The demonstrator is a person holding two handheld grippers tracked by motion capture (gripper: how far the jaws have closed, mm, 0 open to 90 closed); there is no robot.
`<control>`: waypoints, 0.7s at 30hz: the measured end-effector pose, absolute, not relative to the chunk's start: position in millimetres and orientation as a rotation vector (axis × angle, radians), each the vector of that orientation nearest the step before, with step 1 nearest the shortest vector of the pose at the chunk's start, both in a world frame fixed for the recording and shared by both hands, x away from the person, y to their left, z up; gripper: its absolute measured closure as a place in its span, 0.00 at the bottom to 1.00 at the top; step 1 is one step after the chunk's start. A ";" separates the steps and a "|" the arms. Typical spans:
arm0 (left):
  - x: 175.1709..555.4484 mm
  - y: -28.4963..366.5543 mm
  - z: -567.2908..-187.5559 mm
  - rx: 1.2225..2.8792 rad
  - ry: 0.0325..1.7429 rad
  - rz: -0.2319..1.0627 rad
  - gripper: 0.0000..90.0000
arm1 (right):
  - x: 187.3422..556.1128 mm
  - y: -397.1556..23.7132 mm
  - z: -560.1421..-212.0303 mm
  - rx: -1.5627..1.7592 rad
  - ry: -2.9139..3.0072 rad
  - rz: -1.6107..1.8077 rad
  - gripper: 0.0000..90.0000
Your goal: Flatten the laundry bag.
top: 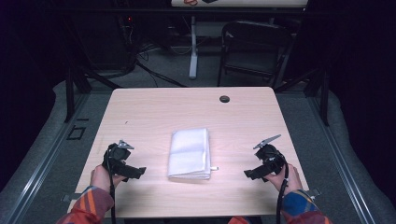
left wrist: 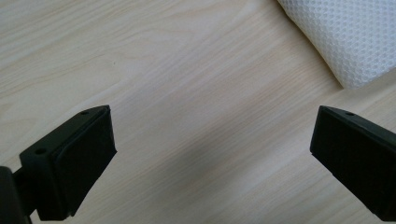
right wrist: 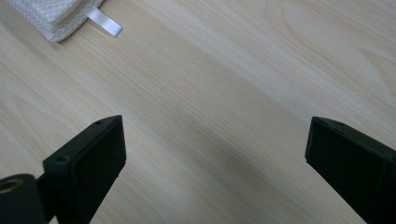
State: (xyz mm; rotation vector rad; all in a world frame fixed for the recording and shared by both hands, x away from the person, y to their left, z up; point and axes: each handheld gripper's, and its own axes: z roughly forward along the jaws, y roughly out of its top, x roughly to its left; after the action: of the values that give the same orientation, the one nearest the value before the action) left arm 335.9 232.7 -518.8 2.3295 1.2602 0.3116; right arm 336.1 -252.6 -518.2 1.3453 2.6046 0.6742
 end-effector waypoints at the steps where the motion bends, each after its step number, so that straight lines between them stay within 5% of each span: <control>1: 335.6 232.4 -518.8 2.328 1.263 0.308 0.00 | 335.9 -251.8 -518.7 1.351 2.604 0.688 0.06; 21: 340.5 216.5 -511.6 2.322 1.177 0.277 0.00 | 336.5 -244.2 -519.5 1.327 2.611 0.702 0.09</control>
State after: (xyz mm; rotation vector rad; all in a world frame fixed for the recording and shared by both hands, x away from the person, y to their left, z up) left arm 340.5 216.5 -511.6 2.3223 1.1773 0.2772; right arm 336.5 -244.2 -519.5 1.3265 2.6105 0.7020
